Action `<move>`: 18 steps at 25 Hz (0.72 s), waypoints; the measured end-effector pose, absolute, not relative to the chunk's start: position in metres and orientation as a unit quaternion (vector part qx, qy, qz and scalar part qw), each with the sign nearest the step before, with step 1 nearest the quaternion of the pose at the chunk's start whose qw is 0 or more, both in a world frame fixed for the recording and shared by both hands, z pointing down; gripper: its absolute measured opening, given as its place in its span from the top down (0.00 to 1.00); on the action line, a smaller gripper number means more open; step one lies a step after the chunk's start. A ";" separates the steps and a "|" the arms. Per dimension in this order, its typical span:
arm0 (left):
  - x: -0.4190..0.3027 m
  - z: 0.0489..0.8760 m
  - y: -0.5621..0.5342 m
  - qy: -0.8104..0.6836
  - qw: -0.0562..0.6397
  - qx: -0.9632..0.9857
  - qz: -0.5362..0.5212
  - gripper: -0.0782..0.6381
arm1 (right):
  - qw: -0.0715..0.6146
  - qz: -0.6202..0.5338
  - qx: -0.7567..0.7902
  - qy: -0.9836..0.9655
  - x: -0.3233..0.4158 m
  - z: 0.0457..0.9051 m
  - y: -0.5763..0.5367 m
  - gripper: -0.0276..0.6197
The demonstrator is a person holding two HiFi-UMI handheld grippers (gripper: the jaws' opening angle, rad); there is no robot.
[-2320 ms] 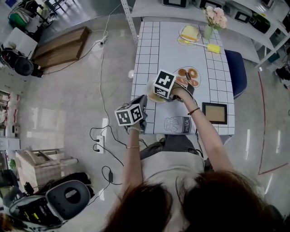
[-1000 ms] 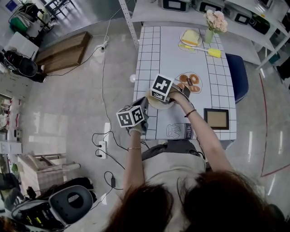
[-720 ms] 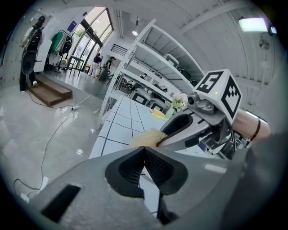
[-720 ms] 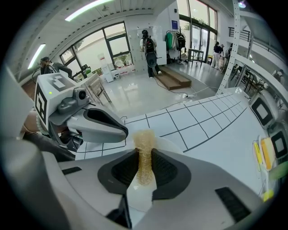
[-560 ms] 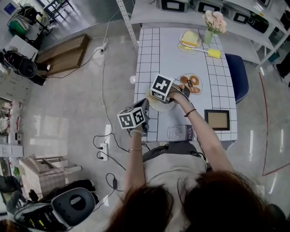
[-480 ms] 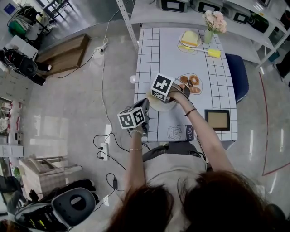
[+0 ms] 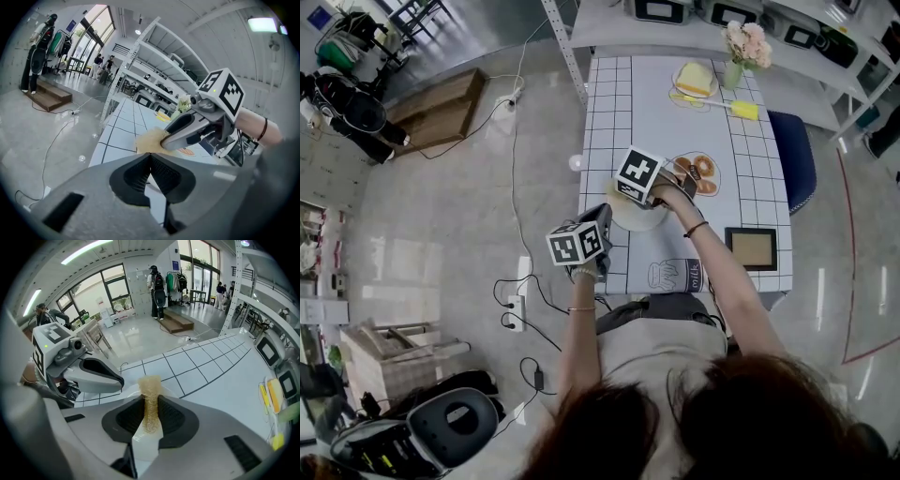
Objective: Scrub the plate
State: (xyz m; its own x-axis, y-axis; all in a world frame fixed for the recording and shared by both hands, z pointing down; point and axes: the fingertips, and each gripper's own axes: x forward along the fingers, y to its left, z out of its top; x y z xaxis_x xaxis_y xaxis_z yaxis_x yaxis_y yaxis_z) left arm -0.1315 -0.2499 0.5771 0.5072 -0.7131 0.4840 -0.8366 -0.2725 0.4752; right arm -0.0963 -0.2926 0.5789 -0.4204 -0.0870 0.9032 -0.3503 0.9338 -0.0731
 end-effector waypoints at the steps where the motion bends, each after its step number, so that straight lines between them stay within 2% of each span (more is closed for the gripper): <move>1: -0.131 0.577 -0.250 -0.488 0.353 0.793 0.088 0.88 | 0.523 0.126 0.134 -0.832 -0.095 0.579 -0.294 0.83; 18: -0.112 0.576 -0.253 -0.463 0.347 0.809 0.098 0.88 | 0.530 0.127 0.170 -0.821 -0.072 0.578 -0.308 0.83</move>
